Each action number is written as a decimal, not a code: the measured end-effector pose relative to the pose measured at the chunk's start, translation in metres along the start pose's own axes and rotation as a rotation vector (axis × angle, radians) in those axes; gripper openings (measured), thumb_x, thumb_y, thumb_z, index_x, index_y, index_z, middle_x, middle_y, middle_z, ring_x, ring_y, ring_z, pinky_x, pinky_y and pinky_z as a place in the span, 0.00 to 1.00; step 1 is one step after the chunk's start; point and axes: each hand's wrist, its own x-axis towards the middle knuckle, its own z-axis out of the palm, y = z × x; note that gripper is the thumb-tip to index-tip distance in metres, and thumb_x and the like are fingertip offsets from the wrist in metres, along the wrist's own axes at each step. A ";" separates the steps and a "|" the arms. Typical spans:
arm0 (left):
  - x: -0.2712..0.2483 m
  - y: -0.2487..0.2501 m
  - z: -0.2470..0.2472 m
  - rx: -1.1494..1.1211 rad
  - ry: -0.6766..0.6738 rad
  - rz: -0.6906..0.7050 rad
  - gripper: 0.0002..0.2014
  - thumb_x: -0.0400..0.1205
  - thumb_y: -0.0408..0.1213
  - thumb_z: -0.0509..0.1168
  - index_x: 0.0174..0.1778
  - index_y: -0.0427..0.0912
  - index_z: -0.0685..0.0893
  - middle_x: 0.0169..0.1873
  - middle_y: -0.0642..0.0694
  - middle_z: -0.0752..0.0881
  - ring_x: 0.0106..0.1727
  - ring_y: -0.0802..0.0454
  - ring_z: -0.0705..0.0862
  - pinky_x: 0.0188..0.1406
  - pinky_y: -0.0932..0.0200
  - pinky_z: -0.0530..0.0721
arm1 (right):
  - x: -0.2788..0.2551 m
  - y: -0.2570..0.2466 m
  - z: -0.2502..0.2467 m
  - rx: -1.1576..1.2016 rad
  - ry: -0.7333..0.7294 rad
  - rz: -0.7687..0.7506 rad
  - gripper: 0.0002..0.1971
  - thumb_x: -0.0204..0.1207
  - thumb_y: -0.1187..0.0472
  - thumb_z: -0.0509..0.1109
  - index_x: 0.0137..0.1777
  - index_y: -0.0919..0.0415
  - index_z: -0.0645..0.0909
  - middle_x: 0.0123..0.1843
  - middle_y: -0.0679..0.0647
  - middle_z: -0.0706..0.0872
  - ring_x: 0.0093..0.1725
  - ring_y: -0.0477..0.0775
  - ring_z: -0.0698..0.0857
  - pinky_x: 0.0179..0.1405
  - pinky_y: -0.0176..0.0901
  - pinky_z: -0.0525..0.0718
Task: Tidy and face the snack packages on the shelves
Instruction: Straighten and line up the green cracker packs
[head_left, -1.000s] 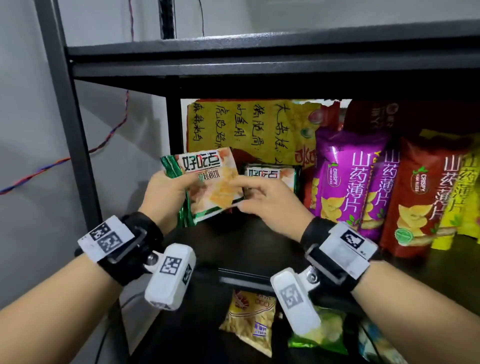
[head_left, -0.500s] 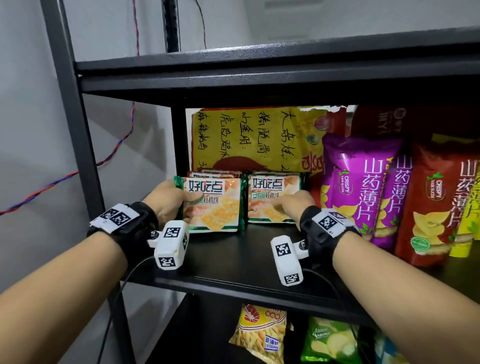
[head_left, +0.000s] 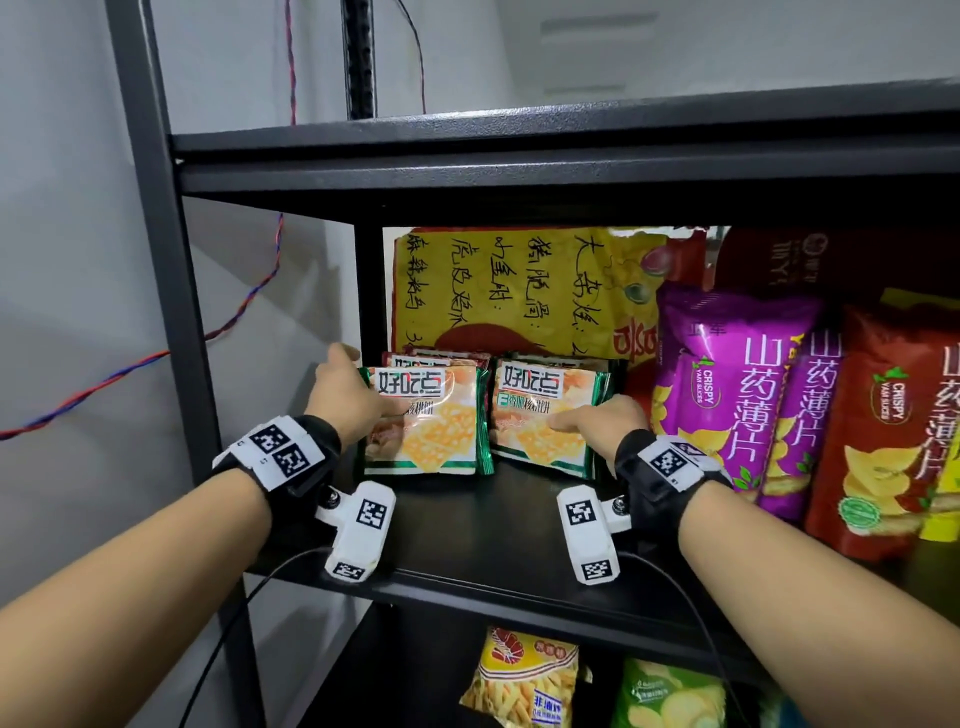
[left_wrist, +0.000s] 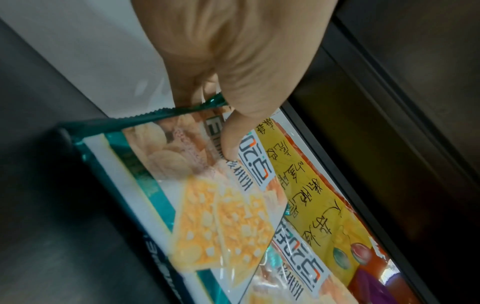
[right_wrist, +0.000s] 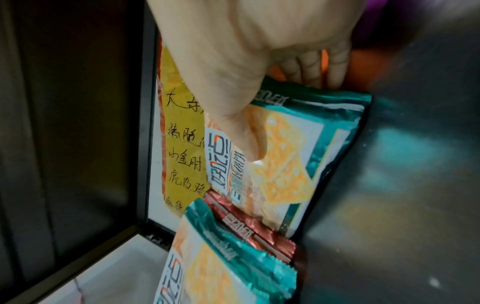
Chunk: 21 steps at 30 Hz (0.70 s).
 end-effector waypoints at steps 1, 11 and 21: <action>-0.001 0.001 -0.001 0.042 0.006 0.014 0.43 0.66 0.33 0.86 0.73 0.39 0.68 0.64 0.37 0.77 0.52 0.47 0.83 0.46 0.61 0.80 | -0.003 -0.003 0.001 -0.007 -0.011 -0.024 0.26 0.62 0.58 0.87 0.55 0.71 0.82 0.52 0.61 0.86 0.50 0.61 0.84 0.46 0.46 0.79; -0.038 0.031 -0.013 0.082 0.031 0.193 0.48 0.68 0.53 0.83 0.79 0.43 0.66 0.75 0.43 0.69 0.77 0.43 0.71 0.78 0.44 0.71 | -0.064 -0.049 -0.044 -0.200 0.058 -0.491 0.18 0.61 0.56 0.80 0.48 0.62 0.83 0.44 0.57 0.89 0.42 0.55 0.88 0.40 0.48 0.88; -0.108 0.038 0.027 -0.522 -0.522 0.166 0.25 0.66 0.62 0.80 0.53 0.53 0.91 0.55 0.52 0.93 0.59 0.53 0.91 0.68 0.44 0.83 | -0.098 0.001 -0.061 0.292 -0.434 -0.412 0.24 0.66 0.79 0.79 0.59 0.59 0.84 0.51 0.53 0.94 0.51 0.54 0.92 0.43 0.40 0.89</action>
